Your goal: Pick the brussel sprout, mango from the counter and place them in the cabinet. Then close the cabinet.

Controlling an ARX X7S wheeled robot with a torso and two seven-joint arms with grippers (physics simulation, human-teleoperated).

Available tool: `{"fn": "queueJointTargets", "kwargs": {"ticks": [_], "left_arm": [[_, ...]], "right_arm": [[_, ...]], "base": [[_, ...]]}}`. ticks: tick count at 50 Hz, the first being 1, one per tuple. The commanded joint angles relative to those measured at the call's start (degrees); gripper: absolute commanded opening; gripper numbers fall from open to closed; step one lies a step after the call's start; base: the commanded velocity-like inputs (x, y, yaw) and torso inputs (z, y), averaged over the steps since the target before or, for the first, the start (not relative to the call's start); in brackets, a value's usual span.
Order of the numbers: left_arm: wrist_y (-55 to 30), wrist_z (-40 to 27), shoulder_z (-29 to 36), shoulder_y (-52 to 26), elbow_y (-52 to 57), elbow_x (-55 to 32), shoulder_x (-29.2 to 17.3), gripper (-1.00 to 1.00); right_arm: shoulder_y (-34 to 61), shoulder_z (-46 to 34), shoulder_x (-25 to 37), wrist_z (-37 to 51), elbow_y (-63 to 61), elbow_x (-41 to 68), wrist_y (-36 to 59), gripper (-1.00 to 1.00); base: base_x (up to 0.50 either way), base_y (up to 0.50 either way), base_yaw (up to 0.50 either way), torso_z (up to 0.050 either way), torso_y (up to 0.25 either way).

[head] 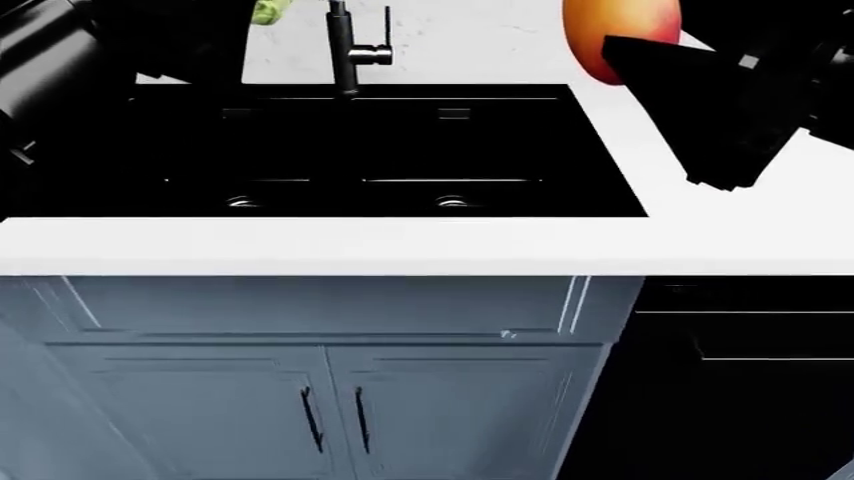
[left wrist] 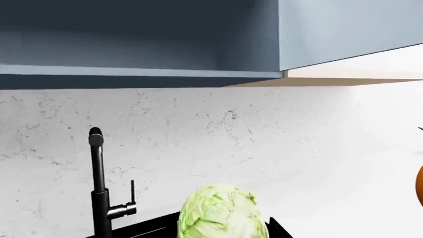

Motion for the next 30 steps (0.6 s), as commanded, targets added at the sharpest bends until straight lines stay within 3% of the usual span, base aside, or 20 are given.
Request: {"fn": "queueJointTargets", "kwargs": {"ticks": [1, 14, 30], "left_arm": [[0.1, -1.0, -0.3, -0.5, -0.3, -0.8, 0.0, -1.0], [-0.3, -1.5, -0.1, -1.6, -0.6, -1.7, 0.1, -1.0], [-0.7, -1.6, 0.2, -2.9, -1.1, -2.2, 0.1, -1.0]], "right_arm": [[1.1, -0.6, -0.1, -0.8, 0.3, -0.8, -0.1, -1.0], [2.7, -0.8, -0.1, -0.7, 1.2, -1.0, -0.3, -1.0], [5.1, -0.9, 0.4, 0.3, 3.0, -1.0, 0.2, -1.0]], "base": [[0.0, 0.5, 0.0, 0.0, 0.0], [0.13, 0.5, 0.0, 0.0, 0.0], [0.42, 0.23, 0.0, 0.0, 0.0]]}}
